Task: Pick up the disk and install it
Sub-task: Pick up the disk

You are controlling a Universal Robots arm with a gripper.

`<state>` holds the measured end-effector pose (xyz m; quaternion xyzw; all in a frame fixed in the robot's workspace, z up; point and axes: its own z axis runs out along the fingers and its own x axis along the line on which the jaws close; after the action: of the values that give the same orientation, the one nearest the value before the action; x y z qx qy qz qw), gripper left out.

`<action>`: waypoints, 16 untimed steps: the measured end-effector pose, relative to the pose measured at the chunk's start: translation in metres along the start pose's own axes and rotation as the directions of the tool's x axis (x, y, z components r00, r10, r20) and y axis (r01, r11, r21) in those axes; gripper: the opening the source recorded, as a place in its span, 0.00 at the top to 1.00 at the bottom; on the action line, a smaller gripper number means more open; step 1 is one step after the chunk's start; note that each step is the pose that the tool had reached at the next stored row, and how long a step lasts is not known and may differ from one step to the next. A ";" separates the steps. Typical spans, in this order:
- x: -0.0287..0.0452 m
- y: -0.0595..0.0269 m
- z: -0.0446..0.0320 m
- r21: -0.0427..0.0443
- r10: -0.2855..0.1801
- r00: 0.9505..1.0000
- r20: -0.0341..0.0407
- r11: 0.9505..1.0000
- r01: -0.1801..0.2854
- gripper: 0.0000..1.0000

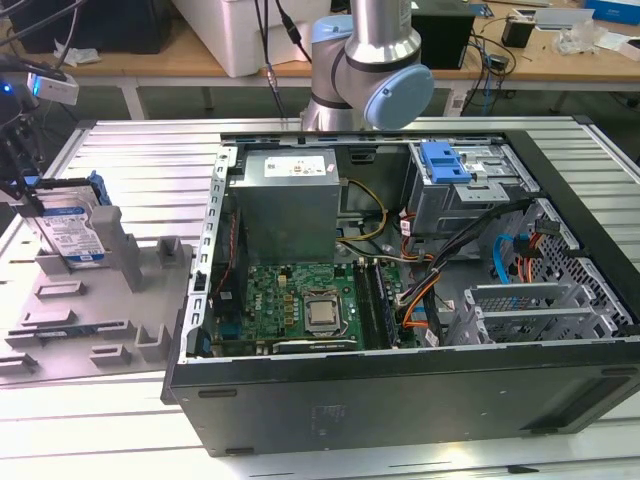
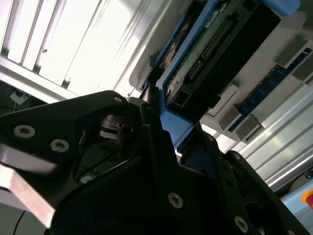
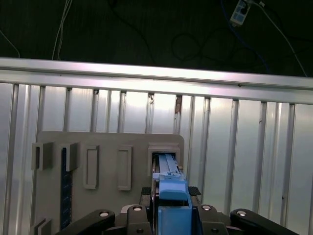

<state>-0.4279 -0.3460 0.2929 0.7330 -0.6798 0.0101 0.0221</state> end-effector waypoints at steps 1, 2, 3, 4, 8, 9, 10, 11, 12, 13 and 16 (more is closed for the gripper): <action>-0.0001 0.0000 0.0000 0.000 0.000 1.000 0.000 1.000 0.000 0.63; -0.0001 0.0000 0.0000 0.000 0.000 1.000 0.000 1.000 0.000 0.63; -0.0001 0.0000 0.0000 0.000 0.000 1.000 0.000 1.000 0.000 0.63; -0.0002 0.0000 0.0000 0.000 0.000 1.000 0.000 1.000 0.000 0.63; -0.0003 0.0000 0.0000 0.000 0.000 1.000 0.000 1.000 0.000 0.63; -0.0003 0.0000 0.0000 0.000 0.000 1.000 0.000 1.000 0.000 0.63; -0.0003 0.0001 0.0000 0.000 0.000 1.000 0.000 1.000 0.000 0.63; -0.0003 0.0003 0.0000 0.000 0.000 1.000 0.000 1.000 0.000 0.63; -0.0003 0.0004 0.0000 0.000 0.000 1.000 0.000 1.000 0.000 0.61; -0.0003 0.0004 0.0000 0.000 0.000 1.000 0.000 1.000 0.000 0.55; -0.0003 0.0004 0.0001 0.000 0.000 1.000 0.000 1.000 0.000 0.55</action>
<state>-0.4283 -0.3458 0.2927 0.7330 -0.6798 0.0100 0.0221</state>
